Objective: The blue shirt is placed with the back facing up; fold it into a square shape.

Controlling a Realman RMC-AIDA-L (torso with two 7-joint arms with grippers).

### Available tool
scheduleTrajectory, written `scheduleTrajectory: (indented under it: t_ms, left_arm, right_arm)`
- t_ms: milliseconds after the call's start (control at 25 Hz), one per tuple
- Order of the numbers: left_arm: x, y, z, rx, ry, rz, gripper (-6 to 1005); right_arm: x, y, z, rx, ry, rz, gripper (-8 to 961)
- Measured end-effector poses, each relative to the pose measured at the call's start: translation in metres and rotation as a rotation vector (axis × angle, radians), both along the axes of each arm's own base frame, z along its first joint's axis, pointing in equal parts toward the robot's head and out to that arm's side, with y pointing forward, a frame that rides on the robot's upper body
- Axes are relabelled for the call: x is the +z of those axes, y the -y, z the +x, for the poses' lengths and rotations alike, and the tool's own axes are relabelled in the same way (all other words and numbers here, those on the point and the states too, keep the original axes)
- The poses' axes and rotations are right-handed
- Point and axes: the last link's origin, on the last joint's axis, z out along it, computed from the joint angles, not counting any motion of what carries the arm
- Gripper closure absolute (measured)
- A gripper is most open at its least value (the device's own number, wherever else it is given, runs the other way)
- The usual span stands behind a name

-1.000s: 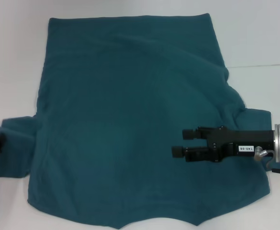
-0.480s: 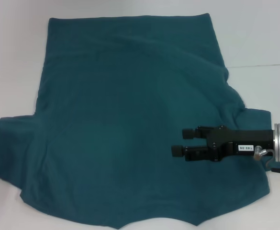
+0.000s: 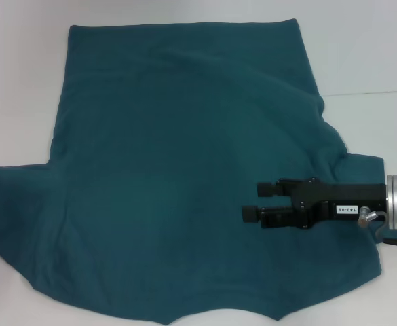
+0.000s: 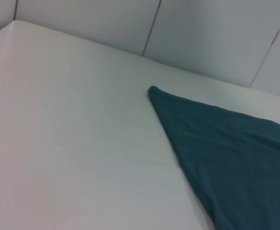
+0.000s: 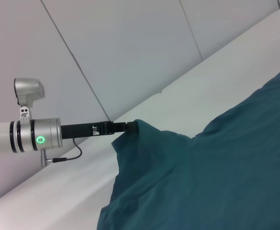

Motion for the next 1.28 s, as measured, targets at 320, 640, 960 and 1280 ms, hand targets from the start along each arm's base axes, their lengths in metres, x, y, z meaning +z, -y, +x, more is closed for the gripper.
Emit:
scheduleTrajectory:
  t_ms: [320, 640, 960, 1280]
  left_arm:
    - [-0.011, 0.008, 0.027, -0.117, 0.178, -0.089, 971]
    - [-0.021, 0.013, 0.052, -0.212, 0.33, -0.152, 968]
    - [-0.045, 0.009, 0.073, -0.243, 0.407, -0.172, 964]
    - [-0.053, 0.006, 0.081, -0.269, 0.412, -0.19, 962]
  right_arm:
    - [-0.002, 0.0, -0.001, 0.0, -0.003, -0.002, 44]
    - [-0.002, 0.001, -0.001, 0.0, -0.004, -0.002, 44]
    - [-0.002, 0.001, -0.001, 0.004, -0.003, -0.001, 44]
    - [-0.002, 0.002, 0.0, 0.002, -0.003, -0.001, 45]
